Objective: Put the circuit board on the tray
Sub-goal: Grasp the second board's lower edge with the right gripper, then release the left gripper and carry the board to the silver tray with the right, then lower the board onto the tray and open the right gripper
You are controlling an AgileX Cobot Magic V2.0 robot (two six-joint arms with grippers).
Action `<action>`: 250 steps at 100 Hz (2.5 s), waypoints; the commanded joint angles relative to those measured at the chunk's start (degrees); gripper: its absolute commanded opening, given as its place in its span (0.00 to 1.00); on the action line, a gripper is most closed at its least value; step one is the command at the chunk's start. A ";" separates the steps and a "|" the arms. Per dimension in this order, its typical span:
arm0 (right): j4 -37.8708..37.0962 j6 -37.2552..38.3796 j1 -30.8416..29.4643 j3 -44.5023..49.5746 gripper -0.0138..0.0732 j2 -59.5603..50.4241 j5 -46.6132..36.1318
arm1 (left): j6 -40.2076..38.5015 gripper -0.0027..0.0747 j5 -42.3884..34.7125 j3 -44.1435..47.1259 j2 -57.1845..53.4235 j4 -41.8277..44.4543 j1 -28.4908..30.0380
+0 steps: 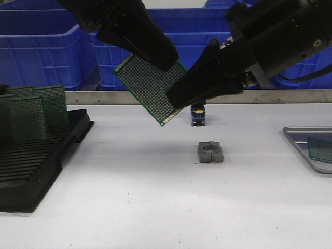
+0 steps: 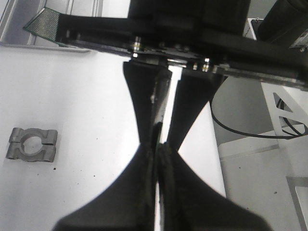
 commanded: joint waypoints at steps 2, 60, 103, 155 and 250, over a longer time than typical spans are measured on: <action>3.61 -0.19 0.02 -1.69 0.08 -1.77 1.67 | -0.63 0.01 2.60 -1.72 -2.23 -4.10 -0.50; 0.05 7.20 -0.32 4.53 0.08 -1.70 -0.87 | -0.63 0.65 1.48 -1.72 -2.23 -4.20 -0.50; 0.05 21.50 -12.59 7.09 0.08 -1.70 -11.34 | -0.63 0.65 1.00 -1.72 -2.23 -4.20 -0.50; 6.07 30.76 -34.68 7.09 0.08 2.03 -20.20 | -0.63 0.65 1.00 -1.72 -2.23 -4.39 -0.50; 3.30 22.22 -37.92 6.53 0.62 -3.94 -15.10 | -0.63 0.11 2.38 -1.72 -3.23 -3.60 -0.37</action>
